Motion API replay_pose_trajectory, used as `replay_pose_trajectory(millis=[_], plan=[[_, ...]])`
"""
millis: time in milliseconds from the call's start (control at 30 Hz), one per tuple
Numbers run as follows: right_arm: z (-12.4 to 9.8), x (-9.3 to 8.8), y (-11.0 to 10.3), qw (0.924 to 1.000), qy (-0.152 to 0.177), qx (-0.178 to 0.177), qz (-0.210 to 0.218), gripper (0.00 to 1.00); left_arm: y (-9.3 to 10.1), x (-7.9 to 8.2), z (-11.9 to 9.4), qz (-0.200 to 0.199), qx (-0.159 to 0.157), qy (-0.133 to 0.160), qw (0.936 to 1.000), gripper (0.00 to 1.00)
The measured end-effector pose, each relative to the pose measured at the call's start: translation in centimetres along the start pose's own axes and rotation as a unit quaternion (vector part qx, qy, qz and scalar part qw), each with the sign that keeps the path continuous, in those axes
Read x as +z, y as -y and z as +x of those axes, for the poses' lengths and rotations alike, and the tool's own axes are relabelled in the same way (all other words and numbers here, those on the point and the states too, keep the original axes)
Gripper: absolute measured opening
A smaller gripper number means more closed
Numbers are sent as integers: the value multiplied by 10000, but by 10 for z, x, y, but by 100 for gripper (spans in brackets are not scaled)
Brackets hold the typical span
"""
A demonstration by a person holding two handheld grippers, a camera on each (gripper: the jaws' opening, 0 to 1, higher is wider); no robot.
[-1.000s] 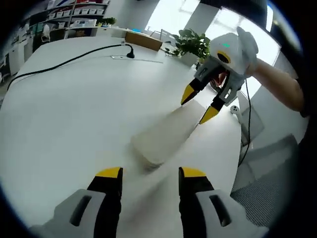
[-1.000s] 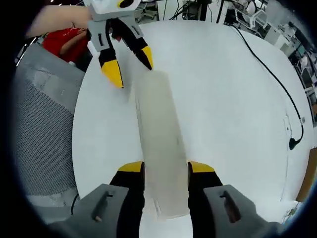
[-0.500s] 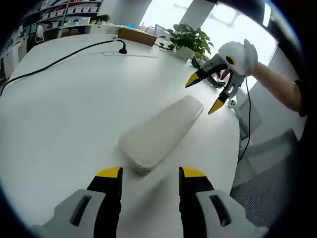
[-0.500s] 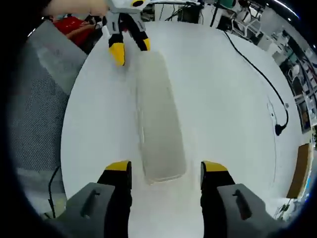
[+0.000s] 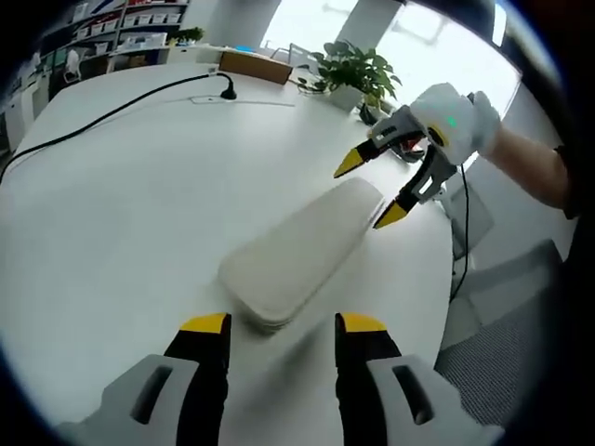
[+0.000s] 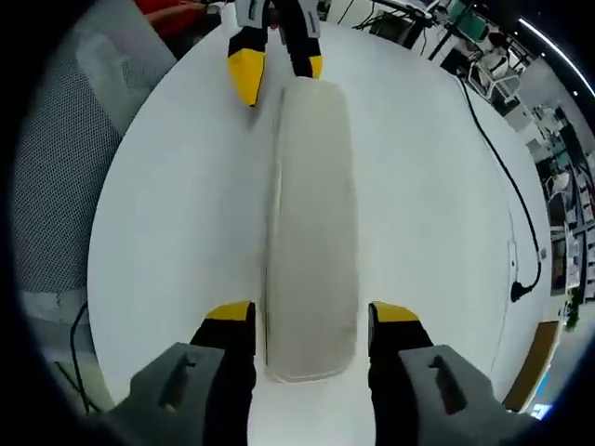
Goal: Arrange the utensils inside the cutlery case until each visible utensil rests in its matching compartment.
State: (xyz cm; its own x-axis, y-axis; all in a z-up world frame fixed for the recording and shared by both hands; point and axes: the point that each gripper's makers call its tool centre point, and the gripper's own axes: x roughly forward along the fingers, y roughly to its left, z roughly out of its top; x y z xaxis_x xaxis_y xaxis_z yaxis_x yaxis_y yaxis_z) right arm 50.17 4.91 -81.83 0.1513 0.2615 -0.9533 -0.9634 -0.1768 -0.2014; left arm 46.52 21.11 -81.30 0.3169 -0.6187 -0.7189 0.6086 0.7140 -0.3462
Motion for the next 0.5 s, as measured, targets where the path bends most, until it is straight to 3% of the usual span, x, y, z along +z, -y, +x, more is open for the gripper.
replay_pose_trajectory(millis=[433,467,500], plan=[[-1,1,-1,9988,-33,-486,-109,36,-2,2,1,18,77,13,10000,44],[0,0,0,9985,-55,-520,-168,36,-2,2,1,24,82,18,10000,44],[-1,1,5,9964,-121,-679,-492,36,-3,3,1,29,100,29,9999,43]])
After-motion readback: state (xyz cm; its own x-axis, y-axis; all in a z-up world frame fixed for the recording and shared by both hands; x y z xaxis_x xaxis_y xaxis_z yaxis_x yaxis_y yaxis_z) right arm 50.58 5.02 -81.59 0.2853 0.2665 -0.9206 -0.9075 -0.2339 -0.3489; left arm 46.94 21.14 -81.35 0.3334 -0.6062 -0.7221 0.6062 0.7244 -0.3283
